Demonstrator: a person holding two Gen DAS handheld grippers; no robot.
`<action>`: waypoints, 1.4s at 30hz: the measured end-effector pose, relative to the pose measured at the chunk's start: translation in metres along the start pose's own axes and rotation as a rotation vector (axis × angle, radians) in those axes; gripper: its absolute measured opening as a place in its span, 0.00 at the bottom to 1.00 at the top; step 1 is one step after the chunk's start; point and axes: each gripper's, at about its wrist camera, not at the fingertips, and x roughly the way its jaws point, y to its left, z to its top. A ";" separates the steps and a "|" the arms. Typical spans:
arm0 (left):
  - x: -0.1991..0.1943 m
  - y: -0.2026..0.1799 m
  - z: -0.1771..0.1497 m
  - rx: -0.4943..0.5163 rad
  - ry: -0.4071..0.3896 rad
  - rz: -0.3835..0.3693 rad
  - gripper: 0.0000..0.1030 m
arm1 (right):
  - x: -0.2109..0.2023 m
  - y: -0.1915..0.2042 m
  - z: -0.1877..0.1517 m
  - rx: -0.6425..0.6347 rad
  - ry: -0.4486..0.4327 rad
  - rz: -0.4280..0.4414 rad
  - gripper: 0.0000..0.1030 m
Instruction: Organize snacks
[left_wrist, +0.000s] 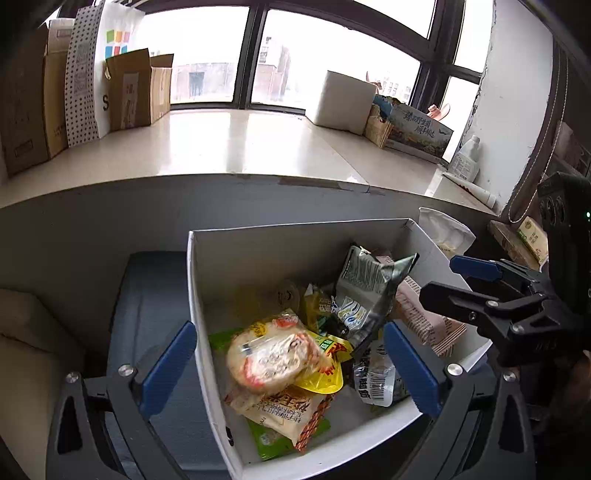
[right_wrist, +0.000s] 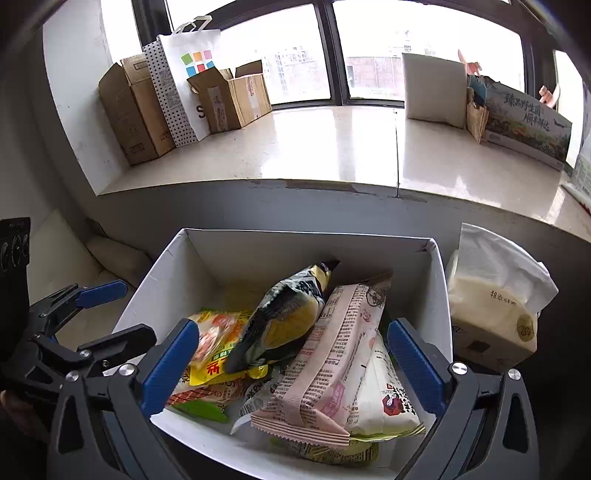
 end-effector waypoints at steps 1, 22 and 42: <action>-0.003 -0.002 0.000 0.009 -0.015 0.008 1.00 | 0.000 -0.001 0.000 0.006 -0.006 0.002 1.00; -0.185 -0.046 -0.075 0.028 -0.245 0.081 1.00 | -0.149 0.079 -0.082 -0.205 -0.218 -0.206 1.00; -0.263 -0.087 -0.145 0.031 -0.174 0.000 1.00 | -0.243 0.084 -0.177 0.004 -0.205 -0.031 1.00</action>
